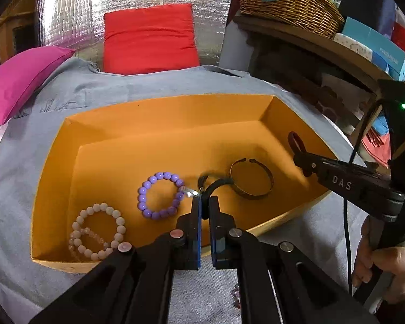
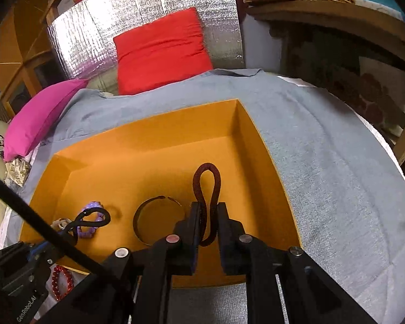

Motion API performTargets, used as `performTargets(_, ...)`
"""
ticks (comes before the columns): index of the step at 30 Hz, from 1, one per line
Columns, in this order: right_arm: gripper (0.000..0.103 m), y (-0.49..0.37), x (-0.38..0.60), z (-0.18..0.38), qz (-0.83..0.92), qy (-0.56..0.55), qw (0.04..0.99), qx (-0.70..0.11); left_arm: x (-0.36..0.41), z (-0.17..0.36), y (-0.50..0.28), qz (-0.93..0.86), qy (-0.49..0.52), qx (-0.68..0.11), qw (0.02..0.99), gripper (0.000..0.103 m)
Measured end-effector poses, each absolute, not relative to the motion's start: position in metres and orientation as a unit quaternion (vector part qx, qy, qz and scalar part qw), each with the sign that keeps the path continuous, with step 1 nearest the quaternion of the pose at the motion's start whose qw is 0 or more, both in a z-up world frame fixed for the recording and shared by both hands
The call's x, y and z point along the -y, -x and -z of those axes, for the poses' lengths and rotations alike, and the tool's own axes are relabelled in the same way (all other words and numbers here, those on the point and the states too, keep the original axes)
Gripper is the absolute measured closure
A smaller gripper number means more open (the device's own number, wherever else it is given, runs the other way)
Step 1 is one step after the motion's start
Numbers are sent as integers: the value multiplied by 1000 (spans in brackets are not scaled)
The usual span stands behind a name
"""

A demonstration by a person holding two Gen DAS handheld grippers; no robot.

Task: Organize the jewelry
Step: 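Carry both items over the orange box and open both tools to drop them, then withdraw both tools from the box back over the cloth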

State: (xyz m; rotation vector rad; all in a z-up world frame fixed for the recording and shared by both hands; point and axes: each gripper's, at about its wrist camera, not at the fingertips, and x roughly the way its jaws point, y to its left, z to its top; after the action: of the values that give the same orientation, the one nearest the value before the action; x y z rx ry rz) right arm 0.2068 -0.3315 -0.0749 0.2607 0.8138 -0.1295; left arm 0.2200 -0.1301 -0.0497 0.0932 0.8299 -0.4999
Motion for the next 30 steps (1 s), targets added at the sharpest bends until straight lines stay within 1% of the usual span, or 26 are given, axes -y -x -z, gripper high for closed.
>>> performTargets(2, 87, -208, 331, 74, 62, -127, 907, -396, 131, 46, -217, 243, -53, -390, 886, 96)
performTargets(3, 83, -208, 331, 74, 62, -126, 908, -396, 132, 45, -215, 243, -56, -387, 888, 93)
performTargets(4, 73, -208, 331, 73, 65, -124, 908, -395, 132, 43, -214, 241, -59, -385, 889, 83)
performTargets(5, 66, -208, 331, 73, 66, -124, 908, -395, 131, 41, -213, 236, -62, -381, 892, 68)
performTargets(6, 55, -207, 331, 72, 67, -126, 908, -393, 130, 39, -212, 232, -64, -377, 894, 62)
performTargets(7, 52, -205, 332, 71, 69, -129, 910, -388, 129, 37, -211, 225, -65, -373, 898, 54)
performTargets(9, 52, -203, 332, 68, 70, -129, 912, -382, 126, 32, -208, 215, -69, -367, 903, 51)
performTargets(10, 52, -202, 332, 66, 70, -128, 913, -380, 124, 29, -207, 211, -70, -364, 904, 48)
performTargets(11, 52, -201, 331, 64, 71, -126, 915, -376, 122, 26, -207, 202, -72, -362, 907, 41)
performTargets(13, 52, -198, 329, 60, 71, -121, 918, -371, 117, 20, -204, 179, -74, -355, 915, 33)
performTargets(19, 51, -186, 320, 49, 66, -115, 919, -371, 101, 6, -195, 132, -84, -339, 927, 29)
performTargets(21, 50, -180, 316, 46, 62, -116, 919, -373, 96, 4, -191, 119, -91, -338, 929, 29)
performTargets(24, 45, -169, 308, 40, 57, -108, 920, -372, 87, 1, -185, 108, -97, -335, 931, 29)
performTargets(30, 41, -145, 293, 29, 44, -96, 926, -361, 65, -7, -171, 87, -92, -329, 936, 28)
